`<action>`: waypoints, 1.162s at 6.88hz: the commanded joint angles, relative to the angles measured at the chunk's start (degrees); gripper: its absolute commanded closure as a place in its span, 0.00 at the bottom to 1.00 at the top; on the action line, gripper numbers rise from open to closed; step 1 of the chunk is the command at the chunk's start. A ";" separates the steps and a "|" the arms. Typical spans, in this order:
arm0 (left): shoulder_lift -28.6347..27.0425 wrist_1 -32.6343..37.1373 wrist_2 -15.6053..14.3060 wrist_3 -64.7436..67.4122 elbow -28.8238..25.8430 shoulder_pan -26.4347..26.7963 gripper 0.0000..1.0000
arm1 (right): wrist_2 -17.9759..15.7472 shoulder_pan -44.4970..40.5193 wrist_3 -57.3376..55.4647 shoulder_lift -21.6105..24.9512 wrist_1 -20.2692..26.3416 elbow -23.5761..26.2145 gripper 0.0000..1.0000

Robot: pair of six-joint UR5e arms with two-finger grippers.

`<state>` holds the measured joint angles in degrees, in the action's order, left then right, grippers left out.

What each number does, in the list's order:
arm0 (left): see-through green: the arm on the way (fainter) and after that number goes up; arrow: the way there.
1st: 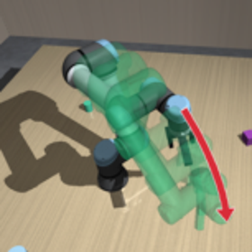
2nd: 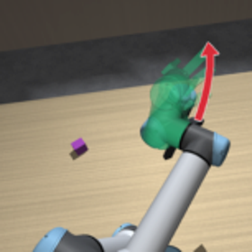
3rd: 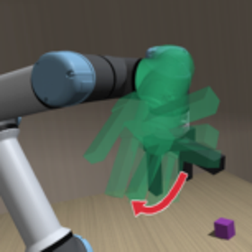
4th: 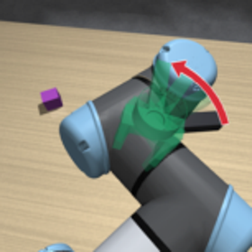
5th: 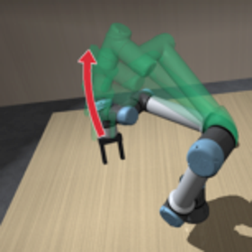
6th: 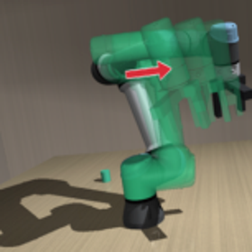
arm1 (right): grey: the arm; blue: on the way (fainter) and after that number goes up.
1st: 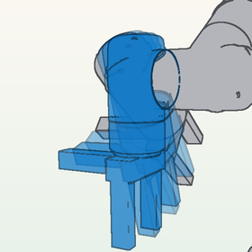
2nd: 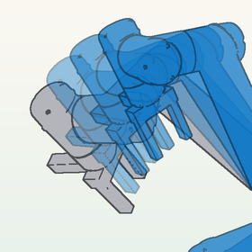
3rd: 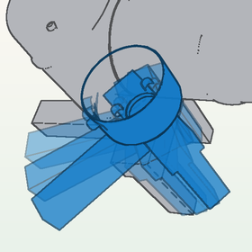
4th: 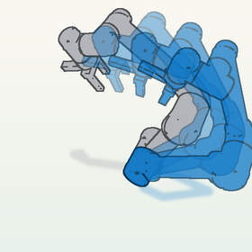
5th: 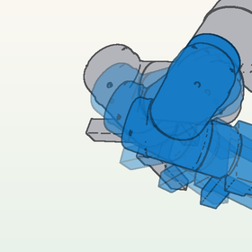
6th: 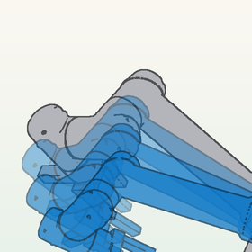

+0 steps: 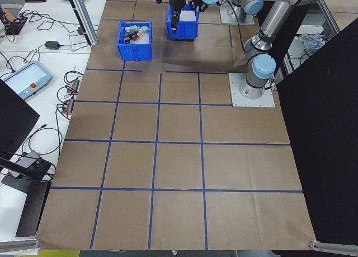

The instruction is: Place button box in front

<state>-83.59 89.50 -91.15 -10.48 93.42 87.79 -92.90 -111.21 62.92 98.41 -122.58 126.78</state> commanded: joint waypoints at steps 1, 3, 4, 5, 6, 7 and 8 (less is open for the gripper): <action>0.45 1.45 0.27 0.10 -0.79 0.01 0.00 | -0.70 -4.26 -4.12 -1.73 -1.44 -0.66 0.98; 0.45 3.65 0.18 0.02 -0.79 0.10 0.00 | -0.62 -7.78 -3.86 -1.81 -1.62 -0.84 0.98; 0.71 5.23 0.18 0.02 -0.79 0.10 0.00 | -0.44 -8.40 -3.51 -1.82 -1.79 -0.75 0.98; 0.80 5.33 0.18 0.02 -0.79 0.10 0.00 | -0.09 -9.71 -3.16 -2.34 -3.62 -0.57 0.98; 0.89 5.33 0.36 0.10 -0.79 0.19 0.00 | -0.26 -10.42 -2.46 -3.39 -4.33 -0.48 0.98; 1.06 5.33 0.88 0.10 -0.79 0.45 0.00 | -0.27 -10.95 -2.54 -4.35 -5.38 -0.48 0.98; 1.59 5.42 1.75 0.10 -0.79 0.37 0.00 | -0.18 -11.30 -3.23 -5.41 -5.83 -0.40 0.98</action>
<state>-82.48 94.83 -90.24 -10.38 92.64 88.13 -93.14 -121.95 60.16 94.26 -127.59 126.30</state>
